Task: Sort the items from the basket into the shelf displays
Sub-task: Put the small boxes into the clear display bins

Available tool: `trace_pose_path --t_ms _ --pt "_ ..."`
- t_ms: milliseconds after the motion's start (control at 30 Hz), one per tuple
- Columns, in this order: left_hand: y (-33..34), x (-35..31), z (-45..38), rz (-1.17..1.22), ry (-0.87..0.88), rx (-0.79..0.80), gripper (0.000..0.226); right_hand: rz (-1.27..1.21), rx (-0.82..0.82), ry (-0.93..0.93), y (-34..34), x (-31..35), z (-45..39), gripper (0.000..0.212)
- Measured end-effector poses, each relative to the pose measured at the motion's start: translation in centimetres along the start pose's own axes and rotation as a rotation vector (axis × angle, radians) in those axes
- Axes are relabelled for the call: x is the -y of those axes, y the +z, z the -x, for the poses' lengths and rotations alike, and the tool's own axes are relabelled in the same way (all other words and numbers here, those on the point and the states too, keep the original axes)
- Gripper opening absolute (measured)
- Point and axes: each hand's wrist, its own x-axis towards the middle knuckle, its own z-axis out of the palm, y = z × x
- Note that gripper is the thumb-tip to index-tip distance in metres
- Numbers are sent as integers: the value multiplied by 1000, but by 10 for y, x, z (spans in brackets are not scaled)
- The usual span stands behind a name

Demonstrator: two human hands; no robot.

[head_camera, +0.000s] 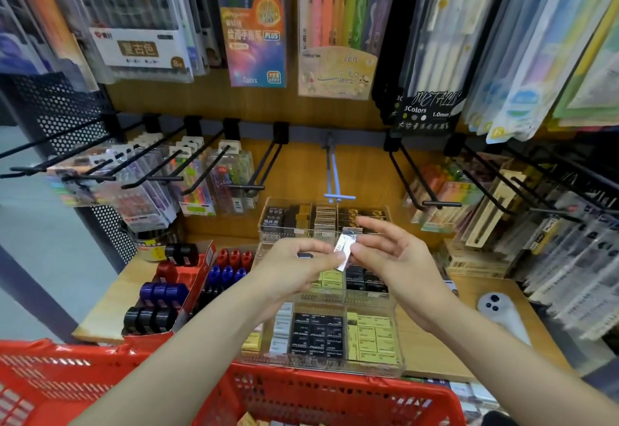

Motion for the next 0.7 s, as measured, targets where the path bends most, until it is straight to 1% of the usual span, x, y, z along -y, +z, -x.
trace_pose_path --t_ms 100,167,267,333,367,400,433,467,500,533,567,600,667,700 --pt "5 7 -11 77 -65 -1 33 60 3 24 8 -8 -8 24" --pt "6 14 -23 251 -111 -52 39 67 10 27 13 -14 -15 16" --pt "5 22 -44 443 -156 -61 42 0 75 54 15 -23 -25 21" --pt "3 27 -56 480 -148 -37 35 24 94 64 14 -30 -37 26" --pt "2 27 -61 463 -134 -44 32 56 74 69 12 -35 -47 27" --pt "-2 28 -66 394 -100 -84 30 105 27 83 11 -35 -58 26" --pt "-7 29 -73 252 -40 -163 29 189 -47 90 7 -37 -73 23" --pt "-14 31 -81 50 39 -259 28 312 -125 96 3 -38 -89 18" --pt "-22 33 -89 -177 120 -329 31 453 -181 84 -2 -38 -105 11" --pt "-29 34 -95 -385 187 -361 40 615 -216 85 -3 -34 -118 11" --pt "-35 37 -101 -529 231 -362 50 751 -220 95 -6 -35 -132 18" --pt "-40 39 -106 -625 260 -342 59 856 -203 129 -5 -34 -143 26" --pt "-46 48 -117 -796 310 -285 65 1009 -113 208 -1 -40 -165 39" --pt "-47 54 -121 -883 318 -253 64 1032 -52 255 2 -47 -175 41"
